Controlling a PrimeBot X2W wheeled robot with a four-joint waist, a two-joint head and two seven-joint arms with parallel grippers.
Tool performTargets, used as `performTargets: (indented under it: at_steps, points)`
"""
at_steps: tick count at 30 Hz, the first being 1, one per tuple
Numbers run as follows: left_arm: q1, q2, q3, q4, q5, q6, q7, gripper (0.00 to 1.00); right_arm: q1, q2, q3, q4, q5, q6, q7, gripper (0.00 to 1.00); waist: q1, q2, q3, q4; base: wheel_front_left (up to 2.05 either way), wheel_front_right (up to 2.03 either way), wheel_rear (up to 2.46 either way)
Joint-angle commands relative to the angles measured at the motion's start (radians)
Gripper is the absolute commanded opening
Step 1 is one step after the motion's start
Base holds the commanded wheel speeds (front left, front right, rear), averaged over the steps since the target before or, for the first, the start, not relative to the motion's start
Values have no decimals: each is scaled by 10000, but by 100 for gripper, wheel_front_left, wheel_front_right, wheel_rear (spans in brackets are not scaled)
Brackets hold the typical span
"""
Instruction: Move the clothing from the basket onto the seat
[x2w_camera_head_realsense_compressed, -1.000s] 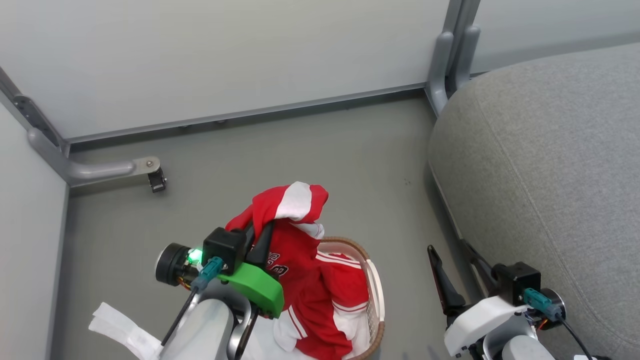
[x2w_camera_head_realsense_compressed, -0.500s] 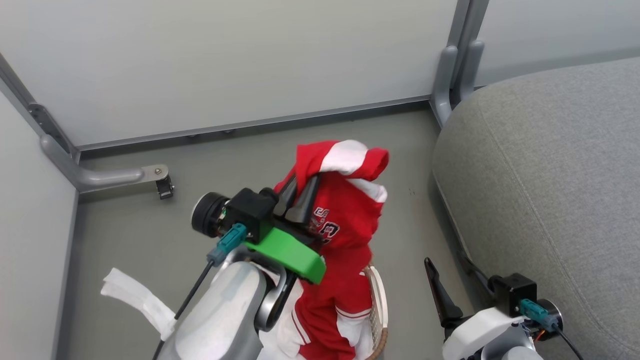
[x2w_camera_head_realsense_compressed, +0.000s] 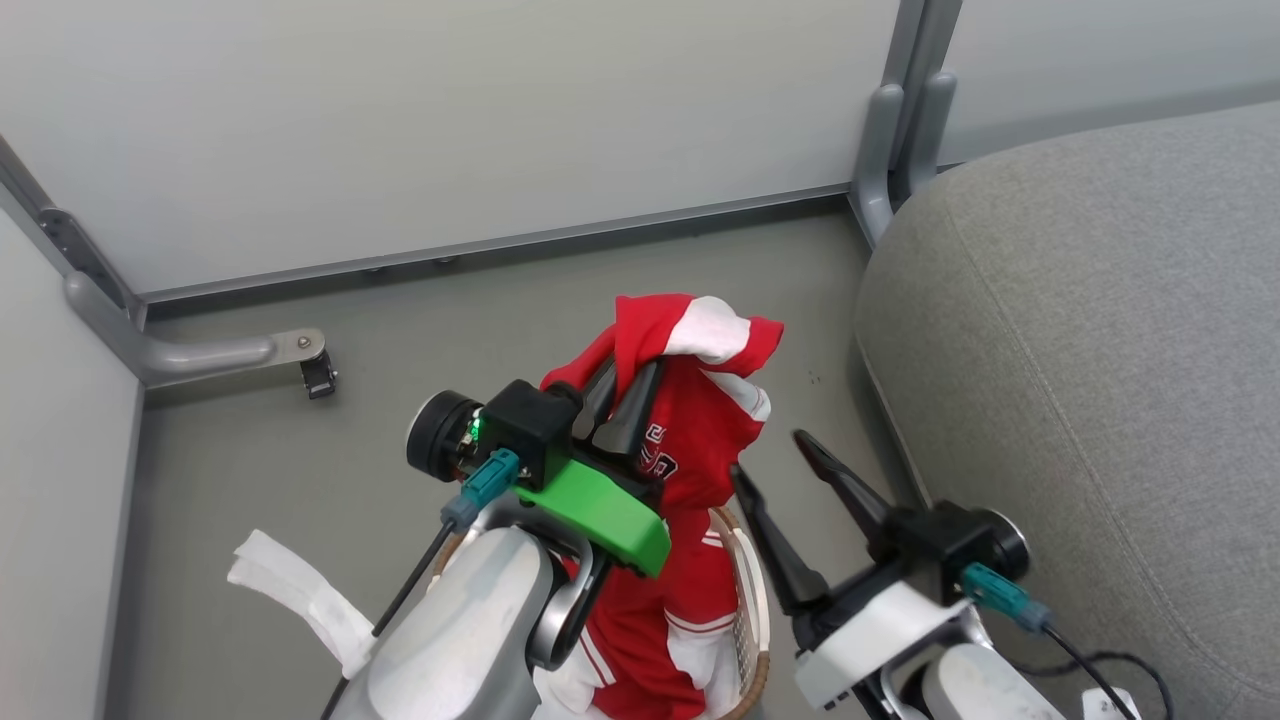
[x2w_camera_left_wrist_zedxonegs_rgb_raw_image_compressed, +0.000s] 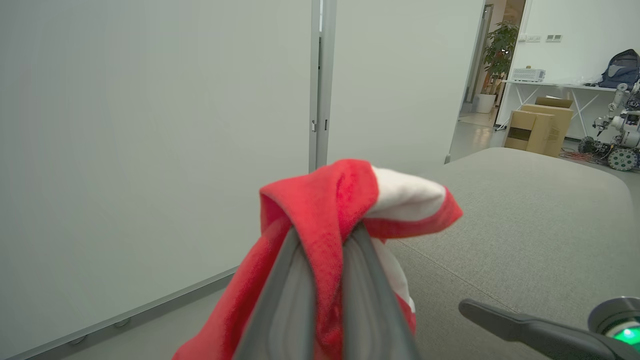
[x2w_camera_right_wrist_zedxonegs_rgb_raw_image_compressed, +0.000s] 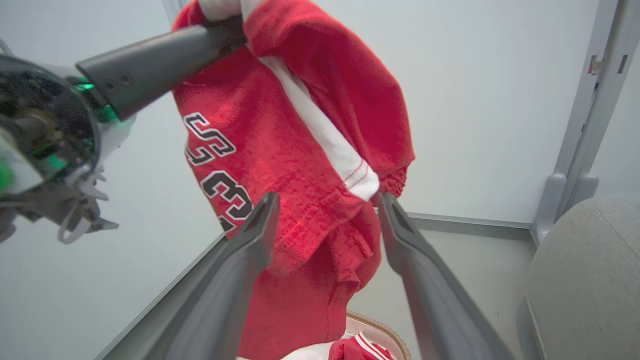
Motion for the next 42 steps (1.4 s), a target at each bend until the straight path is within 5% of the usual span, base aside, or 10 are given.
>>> performTargets:
  at_steps: [1,10,30,31,33,42]
  points:
    - [-84,27,8,31,-32,13,-6,0,-288,-177,290,-93,-41,-5,-37,100,0,-1,22,-11,0,0,0]
    - [-72,25,-304,26,-262,29,-6,0,-1938,-417,1698,887,-496,-6,-31,100,0,-1,25,76,0,0,0]
    - [57,23,-1506,-349,-1542,-116,-6,0,-3272,82,1974,2886,-1399,-6,-31,100,0,-1,30,425,0,0,0]
    - [41,25,-1550,-363,-1618,-82,-6,0,-3302,74,1928,2914,-1289,-6,-31,44,0,-1,39,450,0,0,0]
    - [-23,25,-1619,-342,-1728,-52,-6,0,-3374,73,1861,2969,-1169,-6,-31,0,0,-1,54,499,0,0,0]
    - [-14,24,-1497,-240,-1702,93,-6,0,-3004,78,1371,2878,-1073,-6,-31,0,0,-1,123,572,0,0,0]
